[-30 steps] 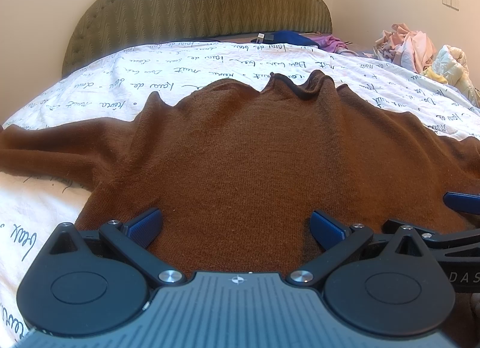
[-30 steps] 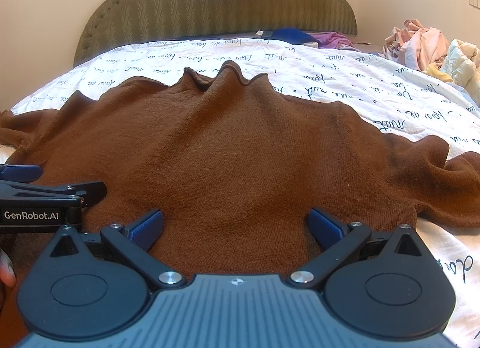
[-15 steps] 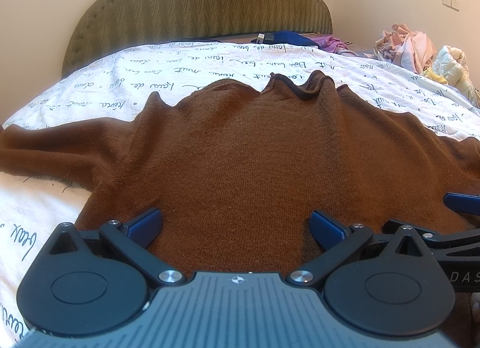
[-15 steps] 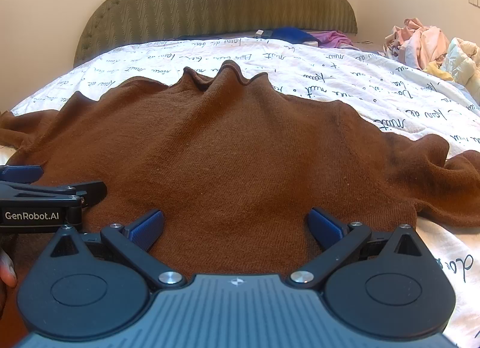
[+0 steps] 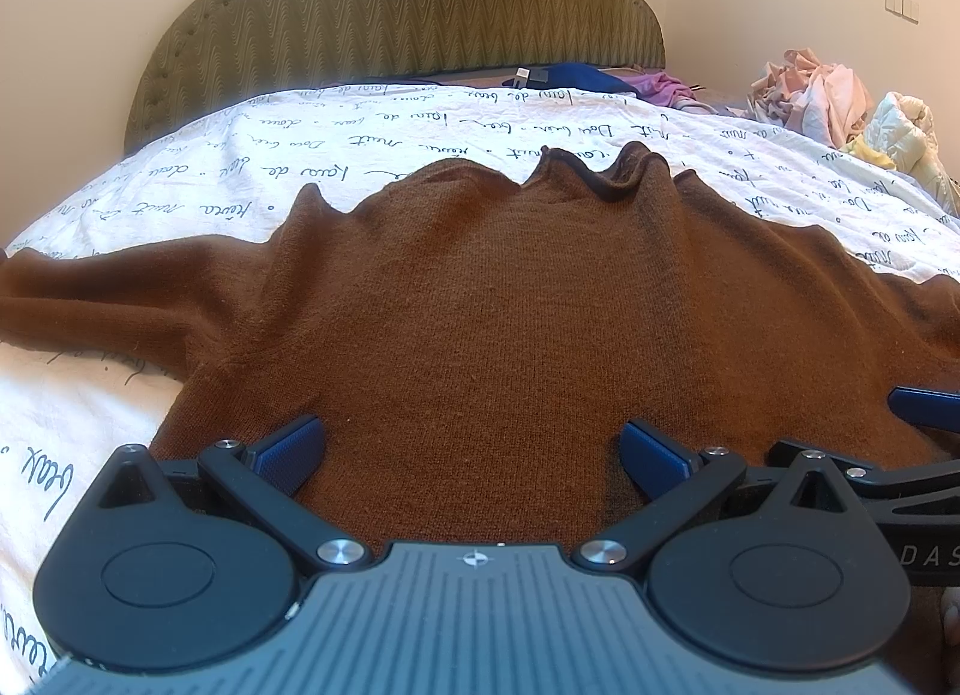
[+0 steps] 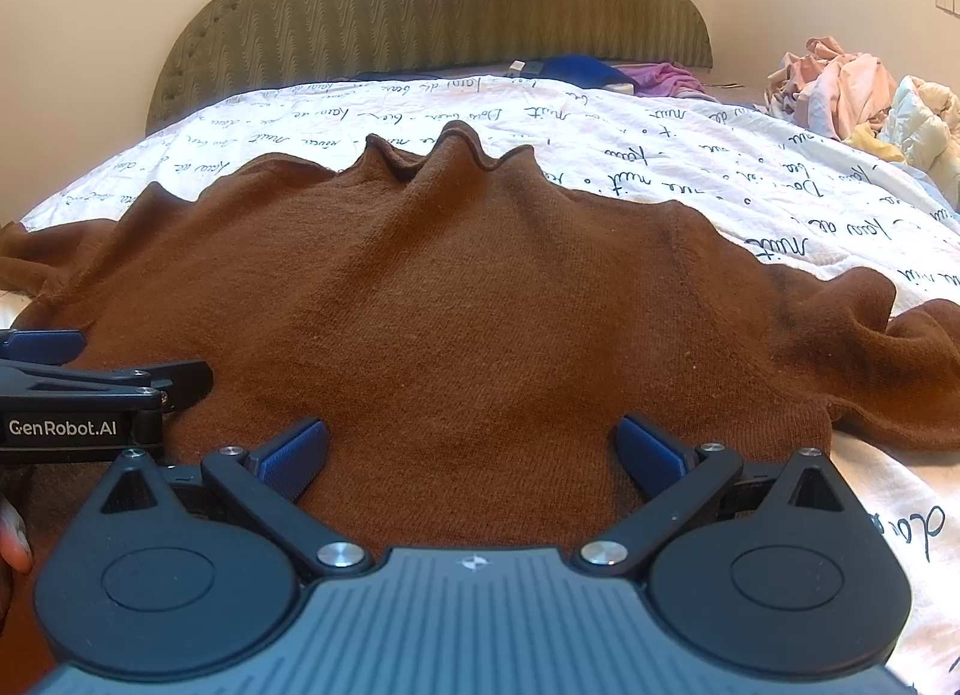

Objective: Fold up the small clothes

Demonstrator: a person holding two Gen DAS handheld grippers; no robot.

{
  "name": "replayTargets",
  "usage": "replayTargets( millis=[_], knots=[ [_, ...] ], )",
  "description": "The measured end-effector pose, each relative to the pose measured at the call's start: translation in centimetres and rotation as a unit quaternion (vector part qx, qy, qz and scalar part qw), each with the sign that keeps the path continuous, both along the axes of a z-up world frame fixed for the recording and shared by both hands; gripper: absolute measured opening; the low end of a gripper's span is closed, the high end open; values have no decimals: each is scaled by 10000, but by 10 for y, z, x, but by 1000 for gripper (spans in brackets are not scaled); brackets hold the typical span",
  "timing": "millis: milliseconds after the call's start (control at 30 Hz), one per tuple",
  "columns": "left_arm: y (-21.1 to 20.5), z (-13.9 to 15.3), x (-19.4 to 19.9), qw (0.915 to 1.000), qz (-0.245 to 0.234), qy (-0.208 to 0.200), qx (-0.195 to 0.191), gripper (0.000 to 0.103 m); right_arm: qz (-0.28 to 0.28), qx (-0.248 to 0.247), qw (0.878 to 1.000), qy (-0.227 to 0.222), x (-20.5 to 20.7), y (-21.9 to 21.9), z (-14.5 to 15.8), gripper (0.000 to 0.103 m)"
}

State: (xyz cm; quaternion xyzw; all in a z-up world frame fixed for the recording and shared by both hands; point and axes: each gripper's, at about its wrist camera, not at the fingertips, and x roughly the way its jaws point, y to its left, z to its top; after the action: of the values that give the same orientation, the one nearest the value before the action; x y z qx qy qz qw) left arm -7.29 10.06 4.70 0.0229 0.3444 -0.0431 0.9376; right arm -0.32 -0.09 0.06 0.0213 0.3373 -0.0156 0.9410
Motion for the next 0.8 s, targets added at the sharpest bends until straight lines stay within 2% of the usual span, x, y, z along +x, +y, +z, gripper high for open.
replayTargets(
  millis=[800],
  knots=[
    [0, -1, 0, 10000, 10, -2, 30, 103, -26, 46, 10000, -11, 0, 1, 0, 103]
  ],
)
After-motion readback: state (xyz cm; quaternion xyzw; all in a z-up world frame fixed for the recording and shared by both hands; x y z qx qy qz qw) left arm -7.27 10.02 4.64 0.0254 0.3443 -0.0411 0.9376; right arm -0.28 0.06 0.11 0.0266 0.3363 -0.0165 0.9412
